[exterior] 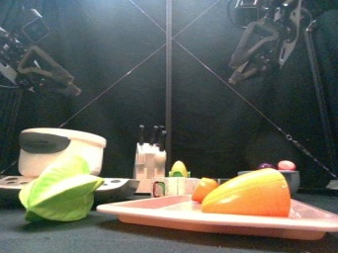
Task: Grab carrot top
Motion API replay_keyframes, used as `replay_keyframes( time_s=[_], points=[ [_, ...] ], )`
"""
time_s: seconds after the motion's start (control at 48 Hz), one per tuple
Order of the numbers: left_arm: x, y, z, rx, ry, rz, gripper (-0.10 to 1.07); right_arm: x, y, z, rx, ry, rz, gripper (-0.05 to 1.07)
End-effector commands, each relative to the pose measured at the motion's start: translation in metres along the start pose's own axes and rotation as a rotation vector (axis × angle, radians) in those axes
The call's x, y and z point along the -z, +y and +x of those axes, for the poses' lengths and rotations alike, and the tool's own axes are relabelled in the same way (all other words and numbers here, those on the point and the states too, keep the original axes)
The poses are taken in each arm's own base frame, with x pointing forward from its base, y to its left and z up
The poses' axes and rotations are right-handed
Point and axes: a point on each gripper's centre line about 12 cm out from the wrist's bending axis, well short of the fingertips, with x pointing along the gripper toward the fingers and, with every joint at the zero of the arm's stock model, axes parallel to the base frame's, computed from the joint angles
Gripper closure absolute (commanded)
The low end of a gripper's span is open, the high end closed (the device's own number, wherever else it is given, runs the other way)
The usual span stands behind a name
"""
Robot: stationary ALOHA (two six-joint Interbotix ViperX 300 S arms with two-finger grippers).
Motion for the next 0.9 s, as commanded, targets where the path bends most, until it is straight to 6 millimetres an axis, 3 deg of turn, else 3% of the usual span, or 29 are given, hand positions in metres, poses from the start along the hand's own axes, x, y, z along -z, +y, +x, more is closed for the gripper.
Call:
replay_keyframes(
  time_s=[0.0, 0.146, 0.479, 0.875],
  points=[
    [-0.008, -0.002, 0.002, 0.009, -0.032, 0.002, 0.14, 0.002, 0.002, -0.001, -0.028, -0.015, -0.008, 0.21],
    [-0.009, -0.003, 0.003, 0.015, -0.037, -0.003, 0.14, 0.019, -0.002, 0.015, -0.010, 0.050, 0.008, 0.21],
    [-0.006, -0.002, 0.008, 0.010, -0.013, -0.028, 0.14, 0.049, -0.001, 0.071, 0.044, 0.203, -0.051, 0.22],
    [-0.006, -0.001, 0.008, 0.000, -0.013, -0.079, 0.14, 0.062, 0.004, 0.122, 0.085, 0.295, -0.110, 0.22]
  ],
)
